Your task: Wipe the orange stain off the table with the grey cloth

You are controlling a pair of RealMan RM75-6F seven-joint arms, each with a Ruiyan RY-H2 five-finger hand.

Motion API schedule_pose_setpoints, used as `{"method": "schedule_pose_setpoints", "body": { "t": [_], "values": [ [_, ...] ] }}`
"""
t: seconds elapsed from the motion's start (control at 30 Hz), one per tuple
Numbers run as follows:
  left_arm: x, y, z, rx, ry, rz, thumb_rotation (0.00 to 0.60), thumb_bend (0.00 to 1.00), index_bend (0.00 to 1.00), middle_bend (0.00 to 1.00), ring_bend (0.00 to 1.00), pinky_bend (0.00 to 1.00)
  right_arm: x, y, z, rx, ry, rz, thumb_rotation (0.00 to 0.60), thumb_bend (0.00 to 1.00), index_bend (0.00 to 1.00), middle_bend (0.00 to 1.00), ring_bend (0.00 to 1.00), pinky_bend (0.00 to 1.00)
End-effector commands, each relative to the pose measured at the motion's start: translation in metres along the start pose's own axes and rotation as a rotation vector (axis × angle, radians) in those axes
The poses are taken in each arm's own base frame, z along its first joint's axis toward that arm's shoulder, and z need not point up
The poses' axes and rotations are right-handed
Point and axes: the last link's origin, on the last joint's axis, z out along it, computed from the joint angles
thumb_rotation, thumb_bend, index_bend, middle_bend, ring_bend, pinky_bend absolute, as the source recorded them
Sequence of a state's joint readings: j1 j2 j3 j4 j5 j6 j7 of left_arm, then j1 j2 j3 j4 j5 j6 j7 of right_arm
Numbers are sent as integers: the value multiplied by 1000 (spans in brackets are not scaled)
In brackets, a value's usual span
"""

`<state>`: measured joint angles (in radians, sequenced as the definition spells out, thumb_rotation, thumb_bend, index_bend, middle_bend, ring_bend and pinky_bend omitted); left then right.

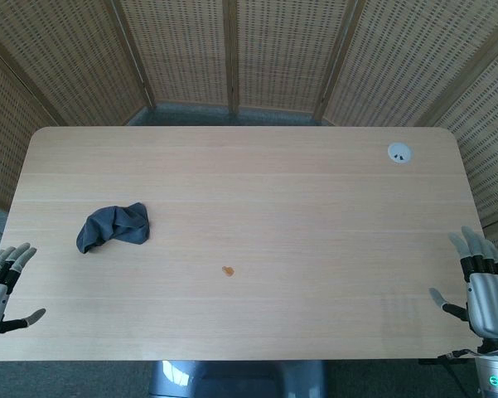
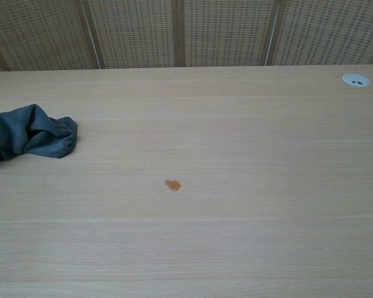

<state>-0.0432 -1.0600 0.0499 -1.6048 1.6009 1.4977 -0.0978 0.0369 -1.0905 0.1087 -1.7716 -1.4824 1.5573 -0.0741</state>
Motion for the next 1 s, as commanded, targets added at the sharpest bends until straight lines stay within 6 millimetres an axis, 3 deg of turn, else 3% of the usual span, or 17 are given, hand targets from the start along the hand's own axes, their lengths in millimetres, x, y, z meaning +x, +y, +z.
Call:
{"method": "schedule_pose_setpoints", "body": {
  "t": [0.03, 0.33, 0.47, 0.6, 0.8, 1.0],
  "values": [
    [-1, 0, 0, 0, -5, 1, 600, 92, 0, 0, 0, 83, 0, 0, 0, 1, -2, -2, 600, 178, 104, 0, 0, 114],
    [-7, 2, 8, -3, -35, 11, 600, 92, 0, 0, 0, 83, 0, -1, -1, 2, 3, 0, 600, 179, 104, 0, 0, 108],
    [-10, 6, 20, -11, -52, 3, 600, 92, 0, 0, 0, 83, 4, 0, -2, -4, 11, 14, 600, 178, 104, 0, 0, 107],
    [-11, 9, 45, -8, -68, 0, 600, 92, 0, 0, 0, 83, 6, 1, -3, -7, 16, 26, 600, 179, 104, 0, 0, 107],
    [-10, 18, 98, -25, -110, 56, 600, 92, 0, 0, 0, 83, 8, 2, -2, -6, 18, 34, 600, 179, 104, 0, 0, 107],
    [-22, 28, 149, -46, -154, 138, 600, 93, 0, 0, 0, 83, 11, 3, -2, -10, 27, 42, 600, 180, 104, 0, 0, 107]
  ]
}}
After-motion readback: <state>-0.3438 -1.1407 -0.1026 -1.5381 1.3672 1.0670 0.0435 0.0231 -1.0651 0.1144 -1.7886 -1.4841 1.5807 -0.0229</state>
